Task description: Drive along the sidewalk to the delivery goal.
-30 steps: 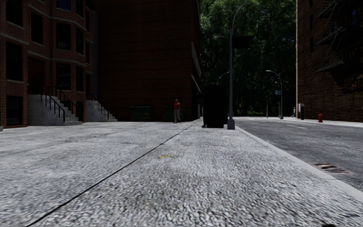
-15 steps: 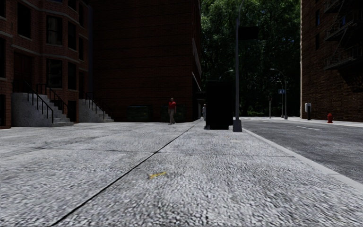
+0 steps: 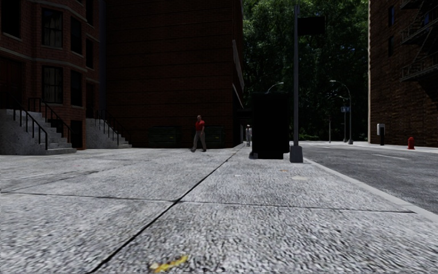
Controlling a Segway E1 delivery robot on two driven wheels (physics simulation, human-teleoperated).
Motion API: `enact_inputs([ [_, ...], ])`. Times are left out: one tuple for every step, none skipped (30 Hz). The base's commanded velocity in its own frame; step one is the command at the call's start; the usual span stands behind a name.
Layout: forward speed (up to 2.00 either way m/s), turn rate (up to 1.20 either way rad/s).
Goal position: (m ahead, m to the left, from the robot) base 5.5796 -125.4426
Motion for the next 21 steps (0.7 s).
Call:
enact_inputs([
  [2.0, 0.0],
  [2.0, 0.0],
  [2.0, 0.0],
  [2.0, 0.0],
  [2.0, 0.0],
  [2.0, 0.0],
  [2.0, 0.0],
  [2.0, 0.0],
  [2.0, 0.0],
  [2.0, 0.0],
  [2.0, 0.0],
  [2.0, 0.0],
  [2.0, 0.0],
  [2.0, 0.0],
  [2.0, 0.0],
  [2.0, 0.0],
  [2.0, 0.0],
  [2.0, 0.0],
  [2.0, 0.0],
  [2.0, 0.0],
  [2.0, 0.0],
])
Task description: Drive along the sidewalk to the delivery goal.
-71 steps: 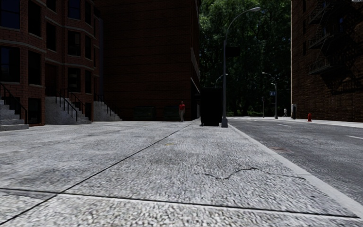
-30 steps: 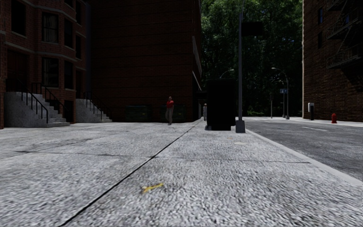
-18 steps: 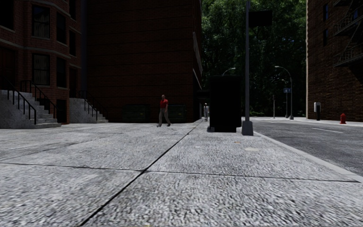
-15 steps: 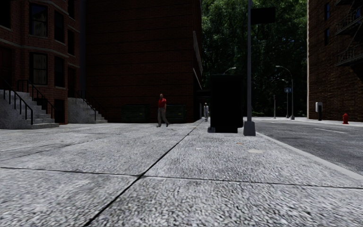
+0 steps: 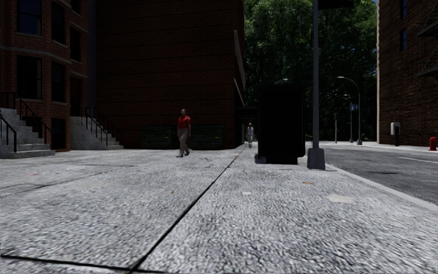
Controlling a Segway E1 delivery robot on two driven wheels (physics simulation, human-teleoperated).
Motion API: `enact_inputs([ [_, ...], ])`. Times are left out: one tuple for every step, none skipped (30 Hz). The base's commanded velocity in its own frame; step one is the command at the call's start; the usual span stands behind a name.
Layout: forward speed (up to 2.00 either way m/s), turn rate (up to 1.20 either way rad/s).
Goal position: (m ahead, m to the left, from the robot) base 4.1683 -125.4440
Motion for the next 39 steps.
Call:
enact_inputs([
  [2.0, 0.0],
  [2.0, 0.0],
  [2.0, 0.0],
  [2.0, 0.0],
  [2.0, 0.0],
  [2.0, 0.0],
  [2.0, 0.0],
  [2.0, 0.0],
  [2.0, 0.0],
  [2.0, 0.0],
  [2.0, 0.0],
  [2.0, 0.0],
  [2.0, 0.0],
  [2.0, 0.0],
  [2.0, 0.0],
  [2.0, 0.0],
  [2.0, 0.0],
  [2.0, 0.0],
  [2.0, 0.0],
  [2.0, 0.0],
  [2.0, 0.0],
  [2.0, 0.0],
  [2.0, 0.0],
  [2.0, 0.0],
  [2.0, 0.0],
  [2.0, 0.0],
  [2.0, 0.0],
  [2.0, 0.0],
  [2.0, 0.0],
  [2.0, 0.0],
  [2.0, 0.0],
  [2.0, 0.0],
  [2.0, 0.0],
  [2.0, 0.0],
  [2.0, 0.0],
  [2.0, 0.0],
  [2.0, 0.0],
  [2.0, 0.0],
  [2.0, 0.0],
])
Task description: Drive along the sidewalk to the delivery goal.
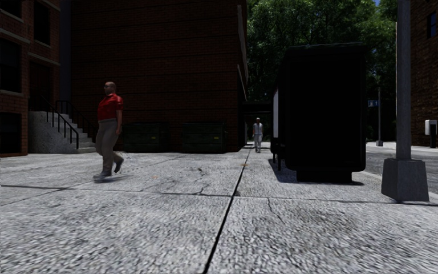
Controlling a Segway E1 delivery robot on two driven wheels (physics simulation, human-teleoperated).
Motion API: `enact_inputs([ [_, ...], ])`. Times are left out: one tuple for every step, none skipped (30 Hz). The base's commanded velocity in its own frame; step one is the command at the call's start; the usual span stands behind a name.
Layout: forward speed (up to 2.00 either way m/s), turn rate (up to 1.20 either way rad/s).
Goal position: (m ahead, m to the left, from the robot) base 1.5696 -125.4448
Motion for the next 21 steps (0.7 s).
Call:
enact_inputs([
  [2.0, 0.0],
  [2.0, 0.0],
  [2.0, 0.0],
  [2.0, 0.0],
  [2.0, 0.0],
  [2.0, 0.0],
  [2.0, 0.0],
  [2.0, 0.0],
  [2.0, 0.0],
  [2.0, 0.0],
  [2.0, 0.0],
  [2.0, 0.0],
  [2.0, 0.0],
  [2.0, 0.0],
  [2.0, 0.0],
  [2.0, 0.0],
  [2.0, 0.0],
  [2.0, 0.0],
  [2.0, 0.0],
  [2.0, 0.0],
  [2.0, 0.0],
])
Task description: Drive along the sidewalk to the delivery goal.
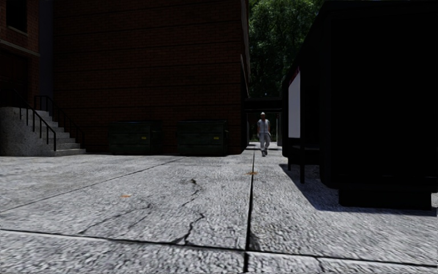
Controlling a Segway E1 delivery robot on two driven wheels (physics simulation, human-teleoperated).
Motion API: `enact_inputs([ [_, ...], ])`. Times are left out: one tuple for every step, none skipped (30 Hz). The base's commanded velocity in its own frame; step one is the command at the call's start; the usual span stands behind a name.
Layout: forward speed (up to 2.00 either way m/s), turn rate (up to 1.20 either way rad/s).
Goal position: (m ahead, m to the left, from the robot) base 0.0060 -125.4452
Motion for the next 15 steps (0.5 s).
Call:
enact_inputs([
  [2.0, 0.0],
  [2.0, 0.0],
  [2.0, 0.0],
  [2.0, 0.0],
  [2.0, 0.06],
  [2.0, 0.18],
  [2.0, 0.25],
  [2.0, 0.27],
  [2.0, 0.27],
  [2.0, 0.27],
  [2.0, 0.28],
  [2.0, 0.28],
  [2.0, 0.28],
  [2.0, 0.3],
  [2.0, 0.32],
])
